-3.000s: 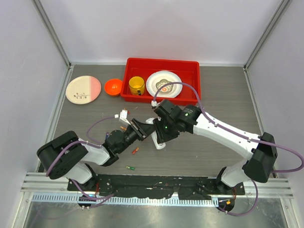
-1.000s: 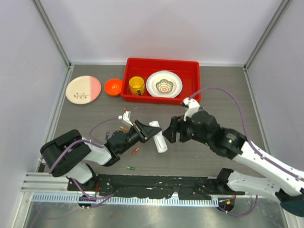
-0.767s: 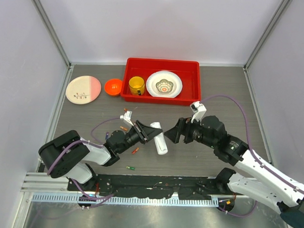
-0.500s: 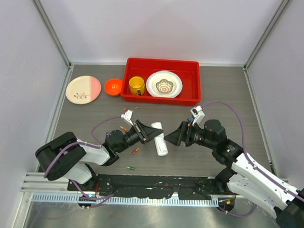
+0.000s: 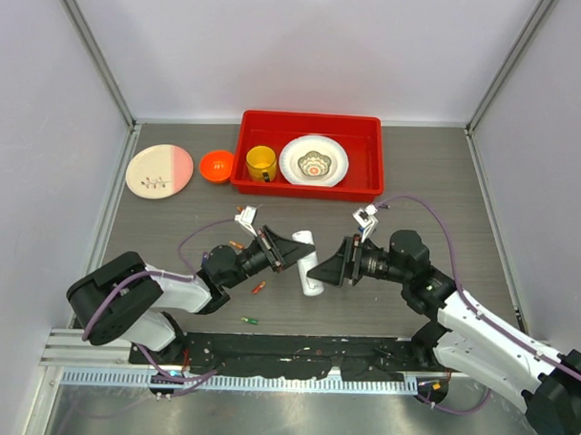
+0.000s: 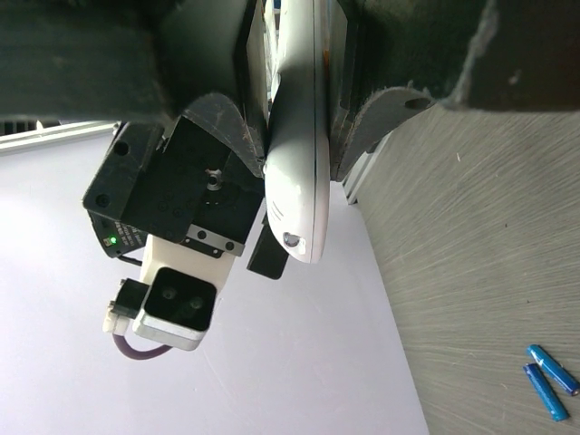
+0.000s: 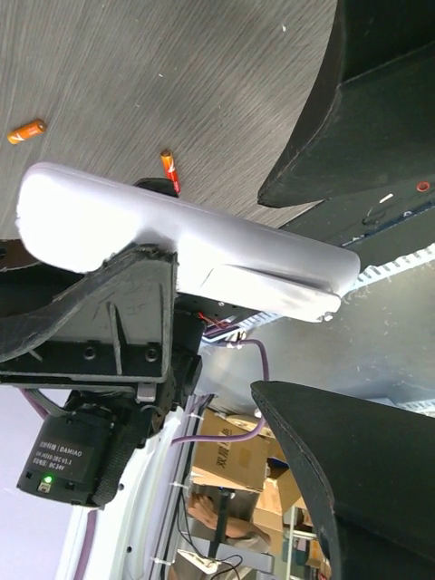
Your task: Load the batteries into the remote control
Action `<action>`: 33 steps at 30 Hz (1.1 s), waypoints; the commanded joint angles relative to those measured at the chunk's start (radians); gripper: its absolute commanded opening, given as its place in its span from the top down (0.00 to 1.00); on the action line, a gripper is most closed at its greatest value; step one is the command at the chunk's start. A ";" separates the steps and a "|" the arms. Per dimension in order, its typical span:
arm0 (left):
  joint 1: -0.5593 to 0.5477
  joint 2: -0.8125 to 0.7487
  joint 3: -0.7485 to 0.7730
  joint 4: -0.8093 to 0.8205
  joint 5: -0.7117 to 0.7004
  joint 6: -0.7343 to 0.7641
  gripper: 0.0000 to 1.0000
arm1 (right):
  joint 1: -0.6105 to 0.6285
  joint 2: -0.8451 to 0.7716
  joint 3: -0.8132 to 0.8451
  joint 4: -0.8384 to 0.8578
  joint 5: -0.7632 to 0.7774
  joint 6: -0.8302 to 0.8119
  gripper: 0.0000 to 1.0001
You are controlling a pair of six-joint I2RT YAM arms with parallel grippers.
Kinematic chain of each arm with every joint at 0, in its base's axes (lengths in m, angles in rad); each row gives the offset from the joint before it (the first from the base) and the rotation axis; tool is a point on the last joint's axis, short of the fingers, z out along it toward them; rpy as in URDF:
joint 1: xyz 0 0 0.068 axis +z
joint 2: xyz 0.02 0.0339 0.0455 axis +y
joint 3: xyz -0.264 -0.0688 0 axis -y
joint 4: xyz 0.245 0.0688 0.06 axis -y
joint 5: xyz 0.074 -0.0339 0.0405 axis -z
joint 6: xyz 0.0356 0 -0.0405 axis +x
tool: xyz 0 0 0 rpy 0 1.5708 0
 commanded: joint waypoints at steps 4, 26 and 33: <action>0.007 -0.039 0.040 0.263 0.018 -0.007 1.00 | -0.006 0.019 -0.038 0.104 -0.051 0.017 0.22; 0.006 -0.050 0.038 0.263 0.024 -0.011 1.00 | -0.007 0.113 -0.077 0.253 -0.068 0.104 0.44; 0.004 -0.045 0.046 0.263 0.018 -0.010 1.00 | -0.007 0.137 -0.083 0.300 -0.071 0.132 0.48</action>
